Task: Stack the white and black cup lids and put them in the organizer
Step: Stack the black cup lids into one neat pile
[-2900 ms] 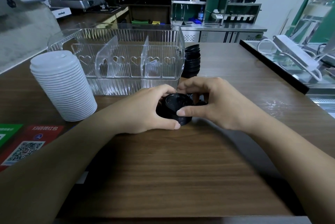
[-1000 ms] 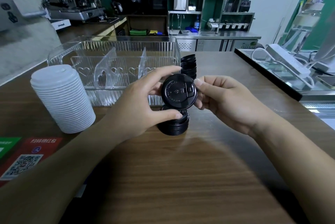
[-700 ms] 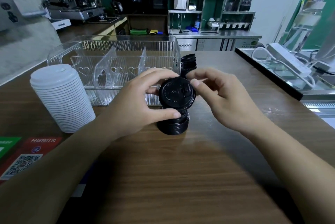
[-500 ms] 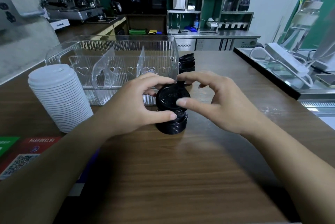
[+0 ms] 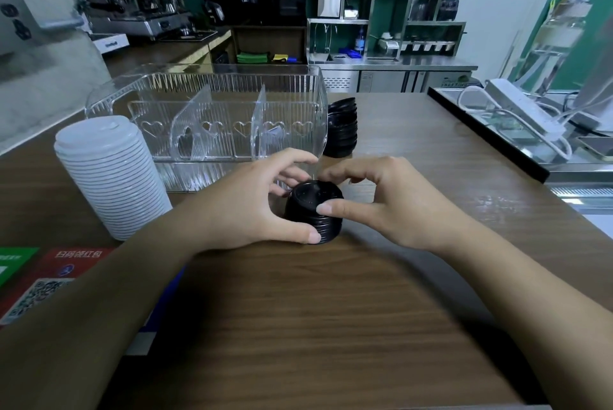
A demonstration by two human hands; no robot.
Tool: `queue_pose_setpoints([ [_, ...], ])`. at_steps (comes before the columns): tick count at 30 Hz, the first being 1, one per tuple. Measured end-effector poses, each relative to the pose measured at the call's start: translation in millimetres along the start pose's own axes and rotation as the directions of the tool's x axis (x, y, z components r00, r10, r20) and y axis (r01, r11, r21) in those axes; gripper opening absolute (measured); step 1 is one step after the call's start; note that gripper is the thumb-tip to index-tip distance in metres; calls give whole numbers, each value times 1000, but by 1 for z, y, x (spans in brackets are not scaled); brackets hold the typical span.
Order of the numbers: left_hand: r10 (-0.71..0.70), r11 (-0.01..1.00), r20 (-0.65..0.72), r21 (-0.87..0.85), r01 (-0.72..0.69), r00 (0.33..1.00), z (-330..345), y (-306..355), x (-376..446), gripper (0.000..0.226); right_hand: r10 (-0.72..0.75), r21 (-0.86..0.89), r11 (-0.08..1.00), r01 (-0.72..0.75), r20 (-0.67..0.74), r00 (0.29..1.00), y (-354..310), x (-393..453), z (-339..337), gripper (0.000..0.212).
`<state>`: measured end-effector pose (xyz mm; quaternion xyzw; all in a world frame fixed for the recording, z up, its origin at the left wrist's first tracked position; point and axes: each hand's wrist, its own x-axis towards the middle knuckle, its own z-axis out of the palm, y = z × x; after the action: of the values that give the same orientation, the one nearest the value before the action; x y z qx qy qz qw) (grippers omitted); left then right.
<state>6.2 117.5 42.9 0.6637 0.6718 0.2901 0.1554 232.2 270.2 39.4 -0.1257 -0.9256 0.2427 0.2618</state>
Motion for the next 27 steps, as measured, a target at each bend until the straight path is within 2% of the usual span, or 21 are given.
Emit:
queue_pose_setpoints([
  [6,-31,999,38,38,29,999,11,-11,3,107,-3,-5,1000,3,13,1000,0,0,2,41],
  [19,-47,998,79,-27,50,996,13,-9,3,99,4,15,1000,-6,120,993,-3,0,1,41],
  [23,-41,996,83,-77,48,996,12,-7,3,87,25,56,998,-30,88,996,-4,1,2,46],
  [27,-36,994,50,-97,40,998,12,-8,3,73,59,198,978,-72,71,996,1,1,4,45],
])
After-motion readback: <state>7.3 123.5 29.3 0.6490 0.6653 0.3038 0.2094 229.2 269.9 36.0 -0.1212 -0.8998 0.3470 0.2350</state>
